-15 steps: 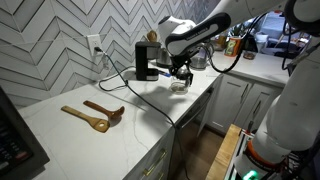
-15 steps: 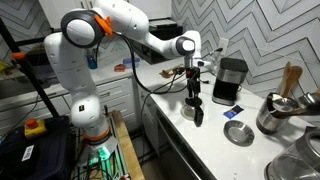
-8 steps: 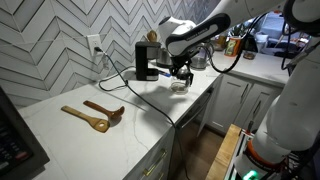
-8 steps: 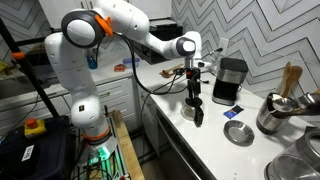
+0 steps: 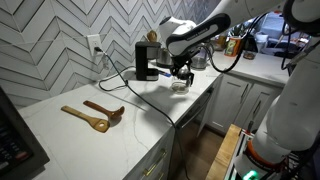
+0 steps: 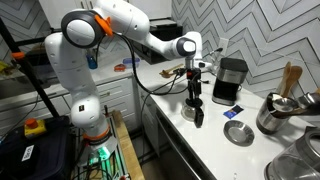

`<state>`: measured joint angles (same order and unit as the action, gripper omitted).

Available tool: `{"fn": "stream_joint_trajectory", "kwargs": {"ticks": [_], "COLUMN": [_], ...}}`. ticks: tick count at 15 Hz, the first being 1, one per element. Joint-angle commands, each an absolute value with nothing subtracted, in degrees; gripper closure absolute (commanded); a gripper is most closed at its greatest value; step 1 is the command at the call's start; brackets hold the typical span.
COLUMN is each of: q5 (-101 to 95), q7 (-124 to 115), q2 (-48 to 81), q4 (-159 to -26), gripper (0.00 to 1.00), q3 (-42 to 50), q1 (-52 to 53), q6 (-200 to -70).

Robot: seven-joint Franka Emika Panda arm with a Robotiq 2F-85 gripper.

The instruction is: Open the coffee pot

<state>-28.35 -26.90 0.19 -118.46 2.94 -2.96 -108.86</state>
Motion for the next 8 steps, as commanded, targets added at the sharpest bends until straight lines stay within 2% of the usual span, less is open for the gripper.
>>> {"fn": "stream_joint_trajectory", "kwargs": {"ticks": [1,8], "q5": [-28.73,-28.68], "q7": [-25.82,-25.88], "q2": [0.38,0.94], "q4": [-119.12,-119.17], "gripper": [0.0,0.0], "q3": [3.18,3.16], "q1": [-3.15,-3.09], "q6": [-110.42,-111.33]}}
